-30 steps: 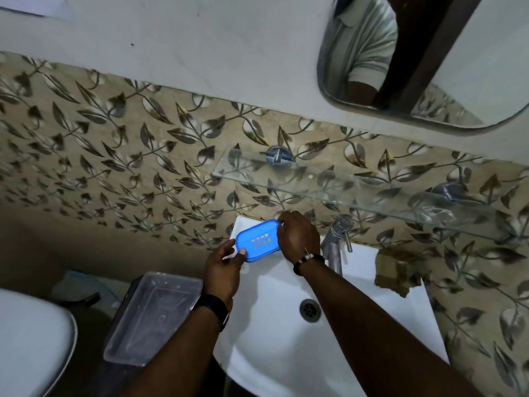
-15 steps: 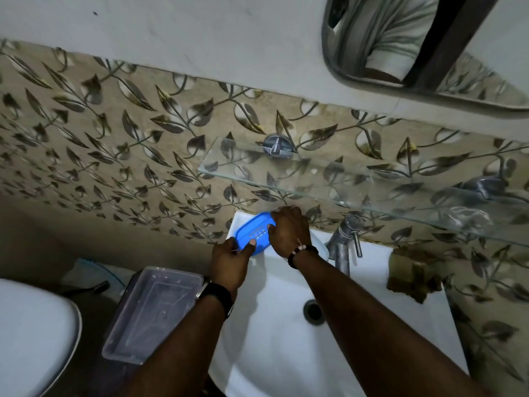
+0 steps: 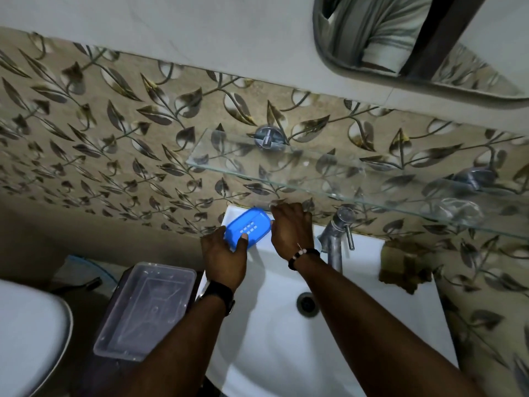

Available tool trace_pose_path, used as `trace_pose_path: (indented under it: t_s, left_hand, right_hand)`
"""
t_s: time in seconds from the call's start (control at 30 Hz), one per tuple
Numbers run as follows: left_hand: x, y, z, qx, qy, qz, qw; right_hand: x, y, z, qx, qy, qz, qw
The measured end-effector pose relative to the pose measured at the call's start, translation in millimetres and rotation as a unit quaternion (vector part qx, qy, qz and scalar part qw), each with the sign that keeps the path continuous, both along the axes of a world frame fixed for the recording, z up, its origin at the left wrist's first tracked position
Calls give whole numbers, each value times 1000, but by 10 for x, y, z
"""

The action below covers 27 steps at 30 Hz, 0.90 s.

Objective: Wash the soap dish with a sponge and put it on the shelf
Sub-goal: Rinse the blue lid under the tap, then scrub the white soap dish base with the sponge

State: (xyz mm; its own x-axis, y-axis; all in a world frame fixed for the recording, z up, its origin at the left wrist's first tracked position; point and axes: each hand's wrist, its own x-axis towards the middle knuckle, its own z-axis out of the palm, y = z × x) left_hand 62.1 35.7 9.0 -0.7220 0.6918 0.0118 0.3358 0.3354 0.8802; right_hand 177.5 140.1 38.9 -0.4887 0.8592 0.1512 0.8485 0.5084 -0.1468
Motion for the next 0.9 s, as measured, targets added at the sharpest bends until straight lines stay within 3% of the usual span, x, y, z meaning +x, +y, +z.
trace_pose_path:
  t_s: [0.1,0.27,0.5,0.63,0.9]
  left_hand:
    - [143,24,47,46,100,-44,993]
    - [375,201,105,68,155,-174,970]
    - [444,418,-108,-57,277,-354,892]
    - [399,477,-156,-92,312,-370,870]
    - [394,505,-147,-87,336,-370,862]
  right_hand:
    - [164,-67,59,31,2,-7,1000]
    - [446,-177,142,62,-39,-5,997]
    - [681,-337,126,92,-166,17,982]
    - [708,-410,64,92,-193,50,976]
    - [683,-510,21,129,-187,103,968]
